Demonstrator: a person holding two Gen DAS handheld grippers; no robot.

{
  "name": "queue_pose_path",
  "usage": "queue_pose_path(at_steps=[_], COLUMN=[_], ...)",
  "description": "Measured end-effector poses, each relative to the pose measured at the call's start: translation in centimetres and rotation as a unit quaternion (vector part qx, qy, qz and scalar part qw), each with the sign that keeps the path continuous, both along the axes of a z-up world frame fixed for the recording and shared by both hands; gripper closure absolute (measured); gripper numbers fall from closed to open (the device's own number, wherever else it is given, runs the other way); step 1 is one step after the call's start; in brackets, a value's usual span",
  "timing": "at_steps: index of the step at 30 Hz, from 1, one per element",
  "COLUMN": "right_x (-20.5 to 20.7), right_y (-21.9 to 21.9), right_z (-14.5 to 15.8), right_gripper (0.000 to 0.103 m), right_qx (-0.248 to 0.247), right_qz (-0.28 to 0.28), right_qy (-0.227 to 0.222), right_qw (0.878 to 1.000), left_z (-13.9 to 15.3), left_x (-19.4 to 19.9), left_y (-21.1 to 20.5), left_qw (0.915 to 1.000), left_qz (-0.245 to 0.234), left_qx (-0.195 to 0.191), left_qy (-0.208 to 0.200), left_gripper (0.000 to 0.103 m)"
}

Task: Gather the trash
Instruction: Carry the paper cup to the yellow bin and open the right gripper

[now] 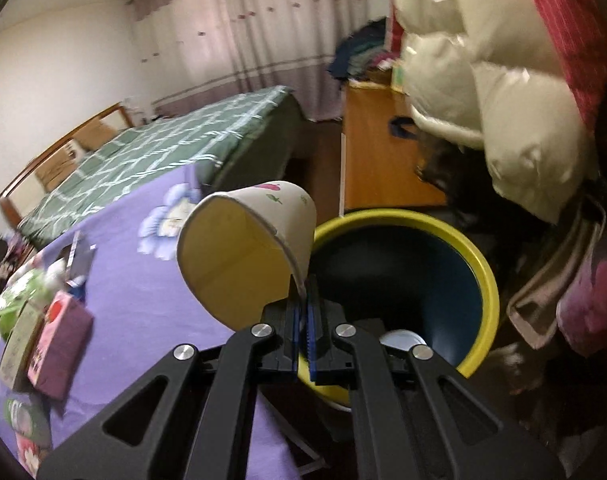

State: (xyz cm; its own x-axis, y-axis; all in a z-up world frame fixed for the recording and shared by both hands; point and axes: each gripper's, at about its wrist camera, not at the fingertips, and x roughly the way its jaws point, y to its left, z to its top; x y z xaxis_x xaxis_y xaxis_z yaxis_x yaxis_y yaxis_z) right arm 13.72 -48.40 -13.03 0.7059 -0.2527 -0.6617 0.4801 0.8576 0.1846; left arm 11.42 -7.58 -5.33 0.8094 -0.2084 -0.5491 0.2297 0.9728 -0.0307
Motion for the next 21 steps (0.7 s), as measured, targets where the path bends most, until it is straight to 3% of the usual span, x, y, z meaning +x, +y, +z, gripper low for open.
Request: queue_pose_path(at_steps=[9, 21], right_x=[0.4, 0.5], right_y=[-1.7, -0.8], right_z=[-1.7, -1.2], right_gripper=[0.096, 0.077], right_qx=[0.028, 0.004], right_qz=[-0.035, -0.034], right_qy=[0.024, 0.022], right_qw=[0.999, 0.999], left_z=[-0.8, -2.0], left_x=[0.6, 1.0], left_y=[-0.8, -0.7], left_qw=[0.9999, 0.9995], left_qz=[-0.009, -0.010], left_qx=[0.005, 0.003], left_qy=[0.012, 0.030], left_gripper=[0.005, 0.005])
